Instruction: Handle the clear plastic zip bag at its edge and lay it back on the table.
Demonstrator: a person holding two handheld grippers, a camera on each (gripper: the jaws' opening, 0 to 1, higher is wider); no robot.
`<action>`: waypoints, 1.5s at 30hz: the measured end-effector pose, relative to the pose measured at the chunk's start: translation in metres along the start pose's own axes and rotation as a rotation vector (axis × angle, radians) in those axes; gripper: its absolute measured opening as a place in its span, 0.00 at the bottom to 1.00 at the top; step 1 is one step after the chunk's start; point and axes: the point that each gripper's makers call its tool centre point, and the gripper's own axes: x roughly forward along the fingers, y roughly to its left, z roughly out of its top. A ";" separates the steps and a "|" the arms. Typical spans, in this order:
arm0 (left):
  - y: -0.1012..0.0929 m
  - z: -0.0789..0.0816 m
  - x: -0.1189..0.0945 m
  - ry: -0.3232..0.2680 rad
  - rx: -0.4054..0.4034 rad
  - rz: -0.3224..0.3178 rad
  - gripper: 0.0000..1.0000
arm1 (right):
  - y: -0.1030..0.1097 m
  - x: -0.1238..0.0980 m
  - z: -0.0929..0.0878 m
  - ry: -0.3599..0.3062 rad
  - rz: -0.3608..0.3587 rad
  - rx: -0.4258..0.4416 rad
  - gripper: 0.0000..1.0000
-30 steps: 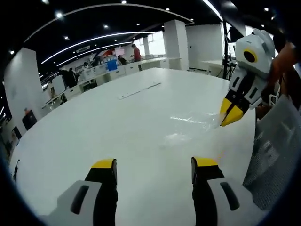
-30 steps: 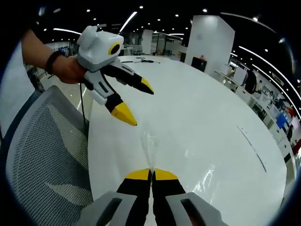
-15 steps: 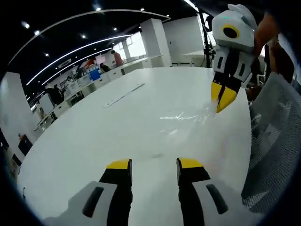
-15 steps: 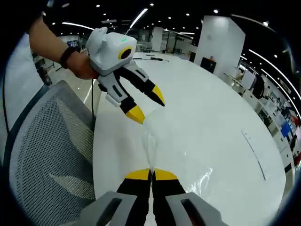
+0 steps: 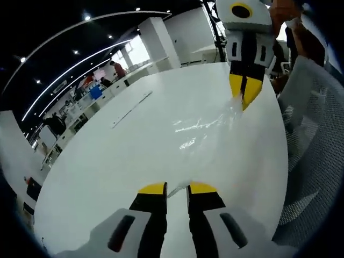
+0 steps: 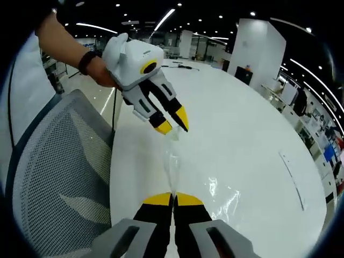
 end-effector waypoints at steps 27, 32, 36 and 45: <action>-0.017 -0.010 -0.008 0.054 -0.068 -0.021 0.00 | -0.027 0.007 -0.012 0.006 -0.117 0.063 0.00; -0.017 -0.018 -0.007 0.081 -0.059 -0.003 0.00 | -0.033 0.010 -0.010 -0.026 -0.154 0.100 0.12; -0.017 -0.020 -0.007 0.090 -0.069 0.006 0.00 | -0.034 0.011 0.000 -0.044 -0.173 0.085 0.18; -0.020 -0.018 -0.008 0.100 -0.070 0.016 0.00 | -0.036 0.008 0.020 -0.075 -0.192 0.029 0.27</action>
